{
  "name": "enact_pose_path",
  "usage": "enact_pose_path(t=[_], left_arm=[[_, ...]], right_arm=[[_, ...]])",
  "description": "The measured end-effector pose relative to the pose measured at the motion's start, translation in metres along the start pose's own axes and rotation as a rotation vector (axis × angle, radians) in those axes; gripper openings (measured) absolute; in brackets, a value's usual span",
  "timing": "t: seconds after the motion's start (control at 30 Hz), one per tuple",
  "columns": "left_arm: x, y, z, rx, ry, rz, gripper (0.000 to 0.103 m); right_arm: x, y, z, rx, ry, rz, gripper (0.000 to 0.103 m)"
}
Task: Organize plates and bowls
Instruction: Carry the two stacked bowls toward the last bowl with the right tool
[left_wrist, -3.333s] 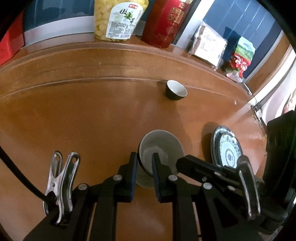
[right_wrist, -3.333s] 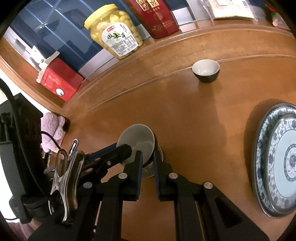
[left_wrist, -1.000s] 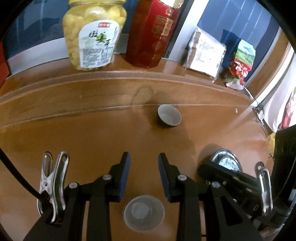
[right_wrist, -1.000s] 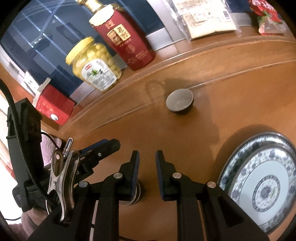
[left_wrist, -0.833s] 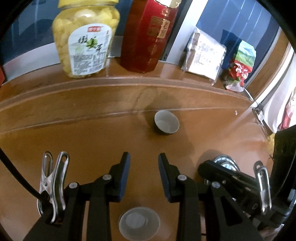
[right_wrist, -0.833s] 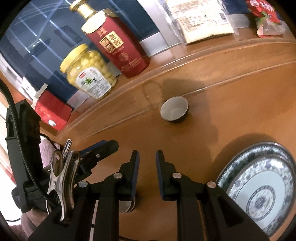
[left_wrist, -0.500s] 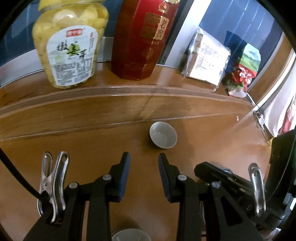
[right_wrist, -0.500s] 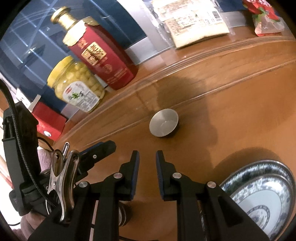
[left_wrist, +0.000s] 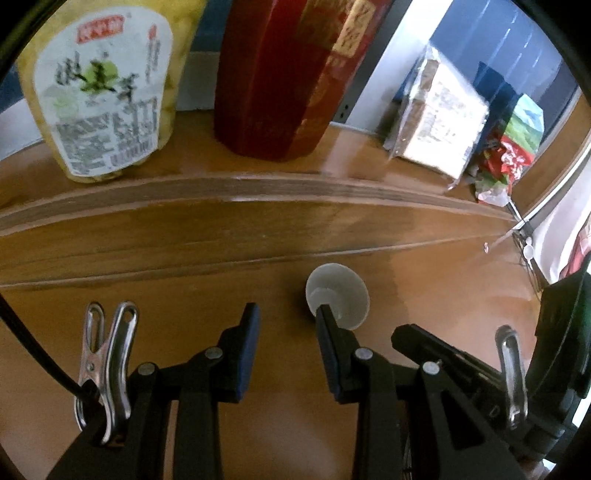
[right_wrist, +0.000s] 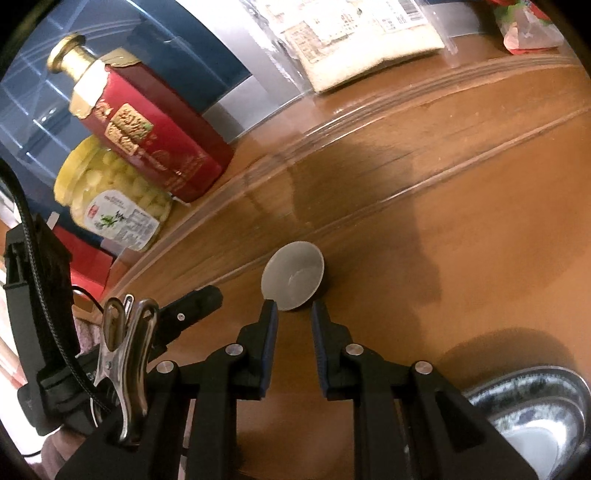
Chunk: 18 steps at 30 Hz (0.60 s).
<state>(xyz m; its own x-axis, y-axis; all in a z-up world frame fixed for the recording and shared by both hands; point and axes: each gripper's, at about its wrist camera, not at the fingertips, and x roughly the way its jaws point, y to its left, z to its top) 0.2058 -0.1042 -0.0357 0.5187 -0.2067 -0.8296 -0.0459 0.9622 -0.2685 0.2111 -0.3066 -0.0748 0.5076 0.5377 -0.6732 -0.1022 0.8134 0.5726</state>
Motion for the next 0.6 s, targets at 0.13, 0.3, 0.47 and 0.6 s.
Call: enact_pose_path(t=[0.13, 0.3, 0.47, 0.6], left_arm=[[0.013, 0.001, 0.004, -0.018, 0.018, -0.02, 0.032], [0.021, -0.003, 0.006, -0.002, 0.027, -0.032, 0.032], [0.035, -0.001, 0.006, 0.001, 0.058, -0.032, 0.032], [0.044, 0.003, 0.004, 0.0, 0.084, -0.023, 0.03]], right_arm=[[0.009, -0.004, 0.006, 0.006, 0.006, -0.003, 0.023], [0.019, -0.007, 0.014, -0.001, 0.01, -0.03, 0.024], [0.03, -0.013, 0.017, 0.01, 0.033, -0.026, 0.024], [0.039, -0.016, 0.017, 0.01, 0.056, -0.025, 0.024]])
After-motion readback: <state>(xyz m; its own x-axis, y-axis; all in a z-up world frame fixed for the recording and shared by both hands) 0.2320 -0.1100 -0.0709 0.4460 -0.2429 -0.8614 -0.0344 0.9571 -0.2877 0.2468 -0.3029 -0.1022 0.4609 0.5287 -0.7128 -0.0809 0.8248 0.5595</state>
